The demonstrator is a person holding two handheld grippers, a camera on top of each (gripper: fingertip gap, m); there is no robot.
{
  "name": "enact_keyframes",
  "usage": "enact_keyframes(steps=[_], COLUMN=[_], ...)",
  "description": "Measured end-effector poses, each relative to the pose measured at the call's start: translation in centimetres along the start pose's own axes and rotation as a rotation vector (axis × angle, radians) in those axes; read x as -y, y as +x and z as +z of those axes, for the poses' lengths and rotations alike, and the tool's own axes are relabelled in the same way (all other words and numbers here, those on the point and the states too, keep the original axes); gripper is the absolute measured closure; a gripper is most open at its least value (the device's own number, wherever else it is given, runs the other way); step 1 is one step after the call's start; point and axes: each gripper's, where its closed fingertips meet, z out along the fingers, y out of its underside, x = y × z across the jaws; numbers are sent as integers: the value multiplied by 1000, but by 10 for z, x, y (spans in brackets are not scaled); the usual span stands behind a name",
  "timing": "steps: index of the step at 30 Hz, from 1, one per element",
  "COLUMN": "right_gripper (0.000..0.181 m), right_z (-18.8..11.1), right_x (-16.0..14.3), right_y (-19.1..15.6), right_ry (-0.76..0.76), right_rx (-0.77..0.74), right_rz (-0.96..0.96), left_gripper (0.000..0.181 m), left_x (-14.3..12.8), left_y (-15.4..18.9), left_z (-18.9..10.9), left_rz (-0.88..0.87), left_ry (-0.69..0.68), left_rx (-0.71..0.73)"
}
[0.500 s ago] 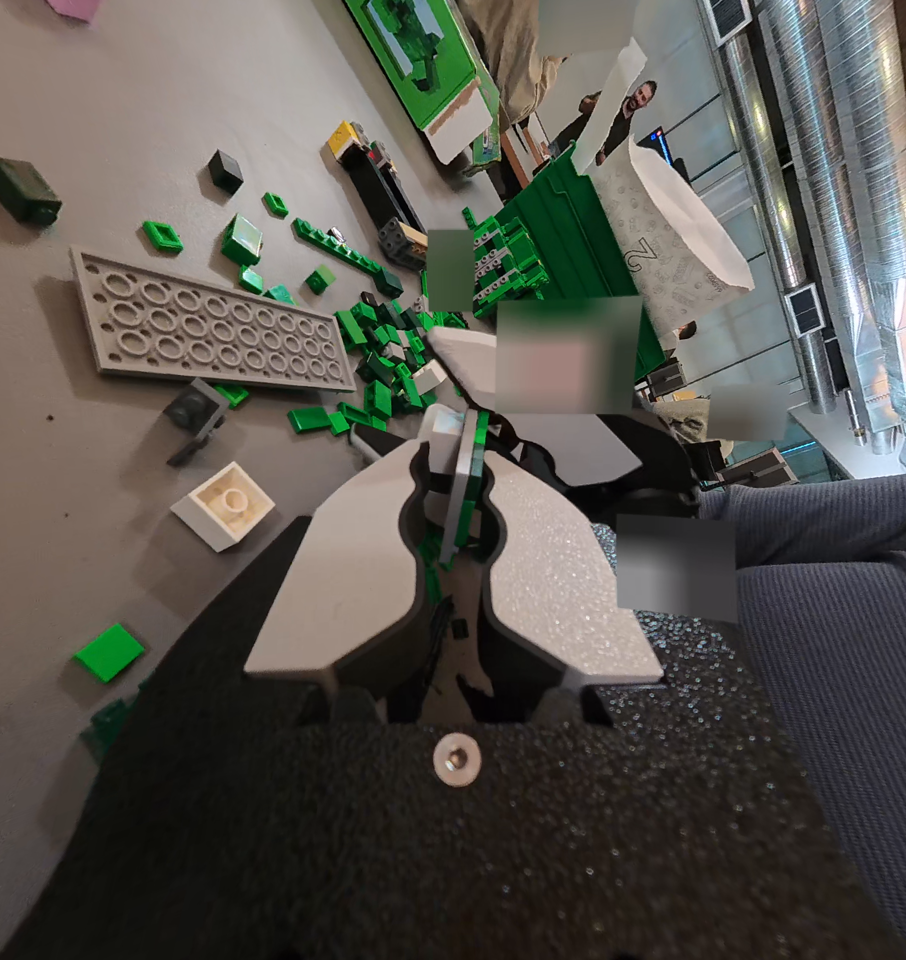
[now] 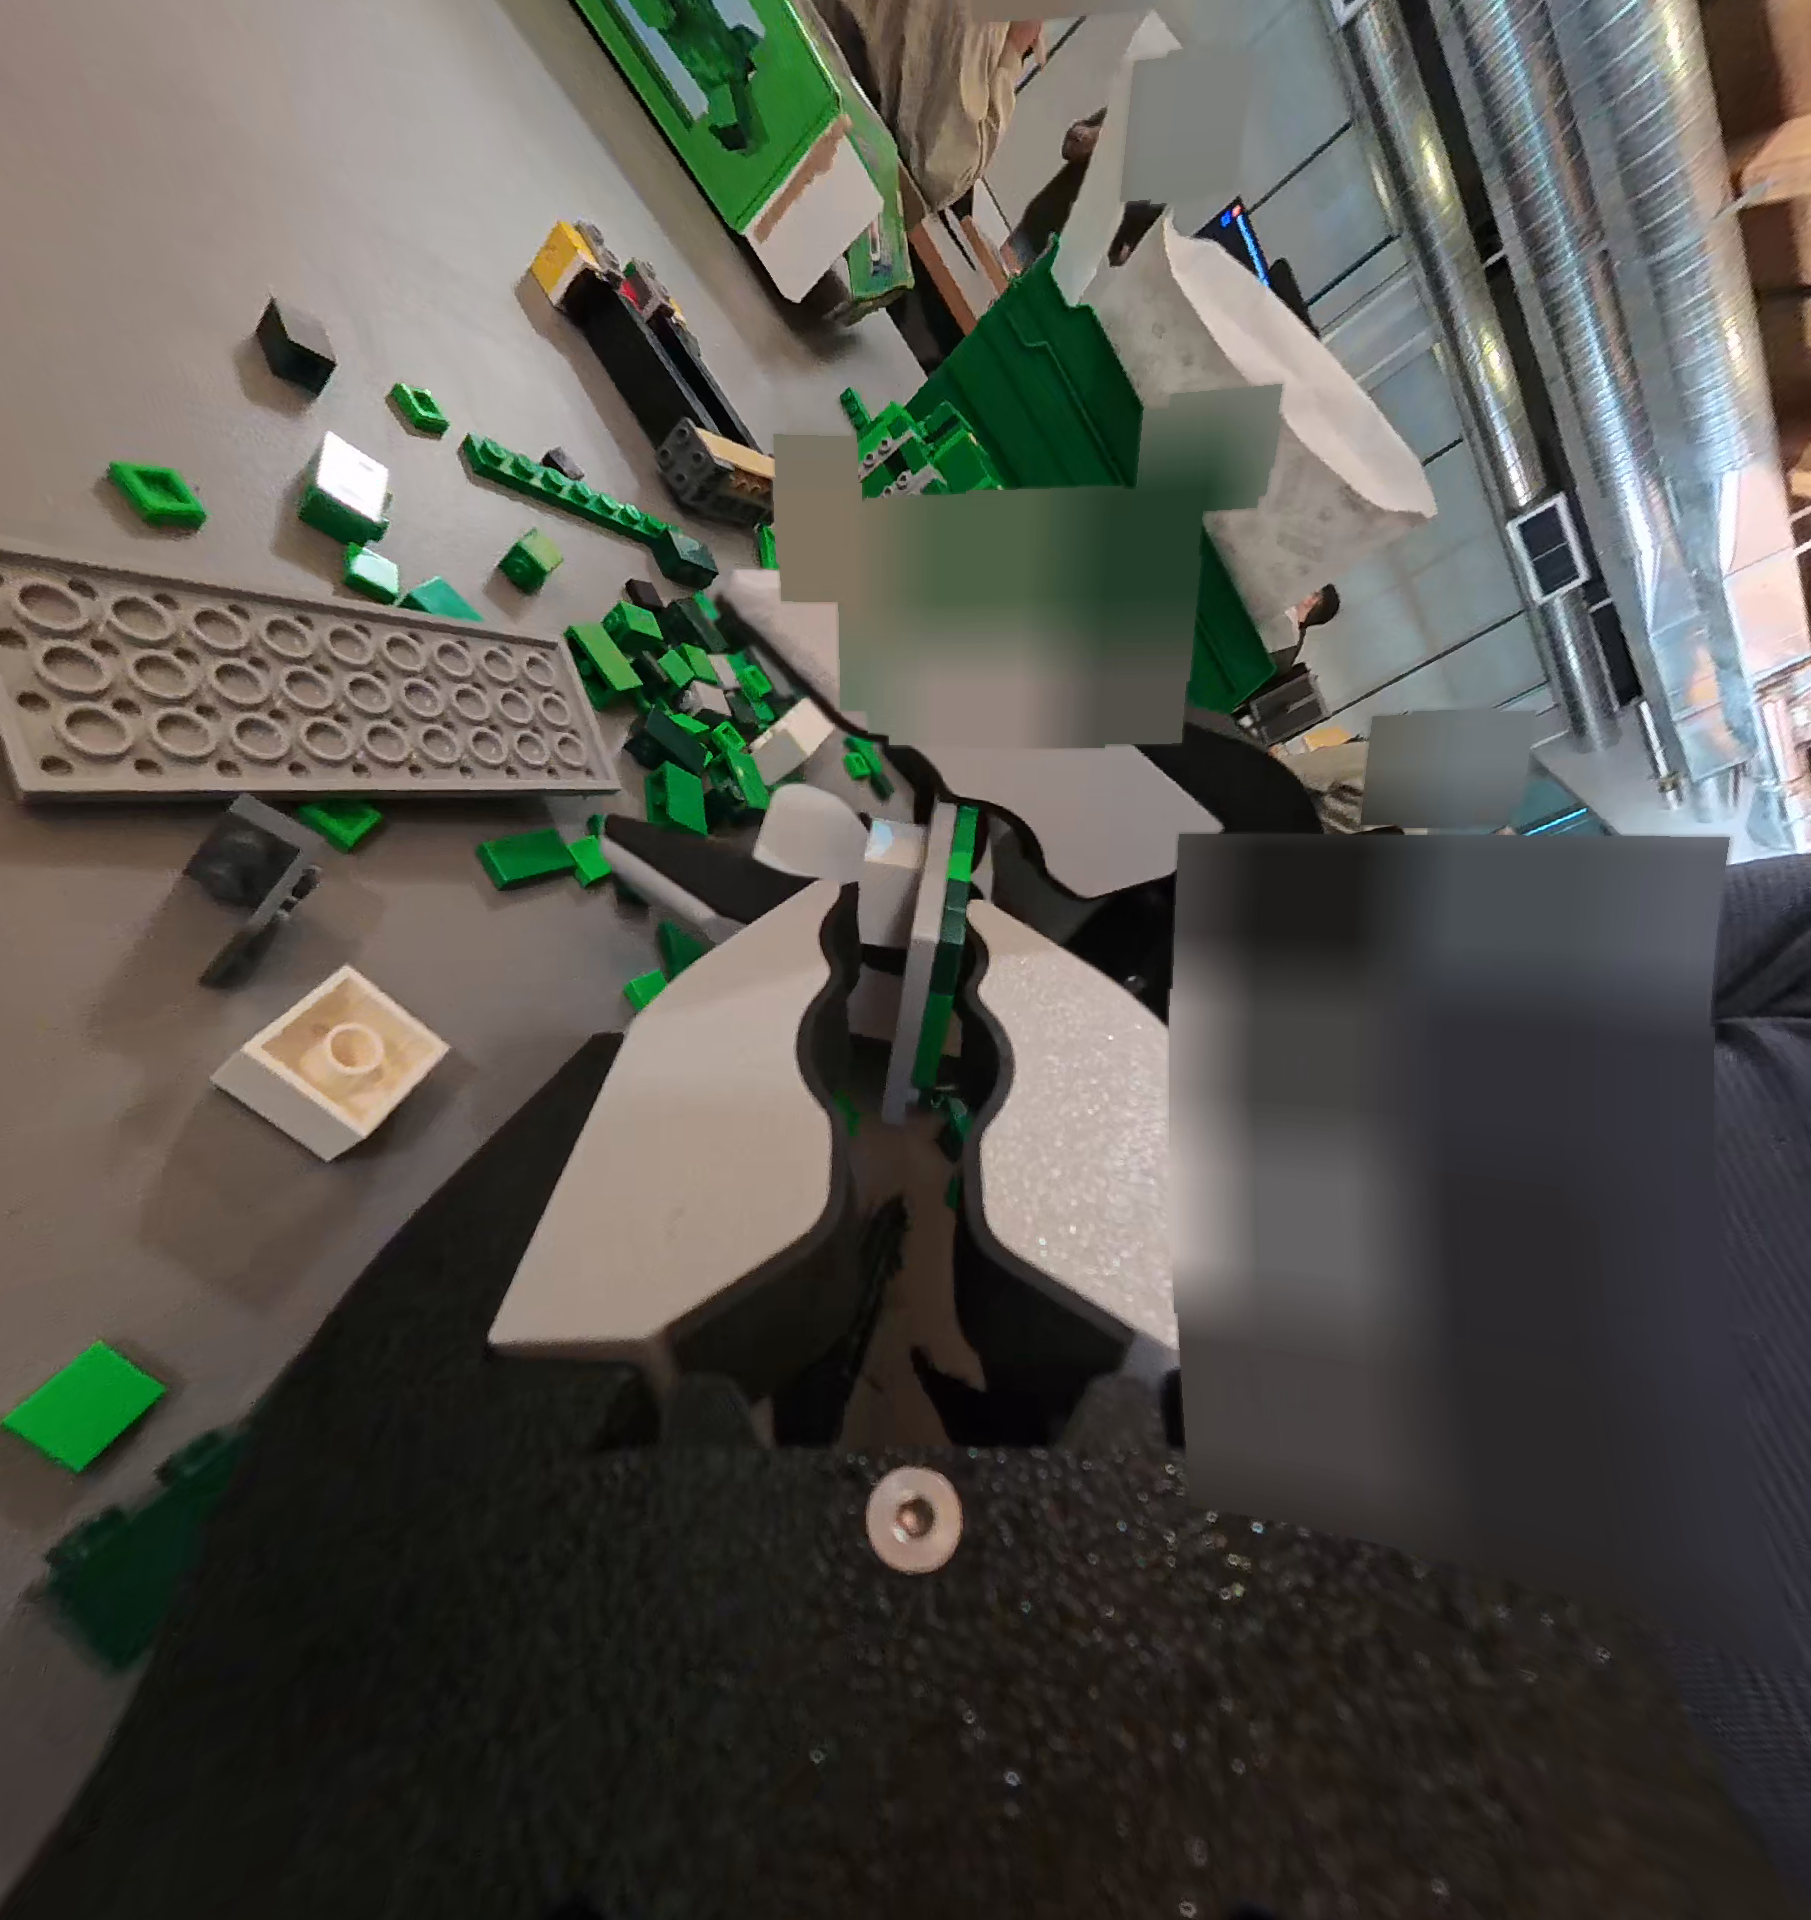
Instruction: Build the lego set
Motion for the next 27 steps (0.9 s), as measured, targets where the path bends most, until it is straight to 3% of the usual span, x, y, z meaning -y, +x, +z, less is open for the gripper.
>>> enact_keyframes(steps=[9,14,19,27], right_gripper=[144,144,128,140], right_z=[1,3,-1,-2], right_x=[2,1,13,16], right_y=[7,-2,-9,-13], right_ry=[-26,-4,58,67], right_rx=[-134,-45,76,162], right_rz=[-127,-53,24,101], left_gripper=[166,166,165,165], left_x=[5,2,-3,-5], left_y=[-4,-8,-12,-4], left_z=[-3,0,3,5], left_rz=[-81,-54,1,79], left_ry=[30,16,-11,-17], left_rx=[-12,36,98,74])
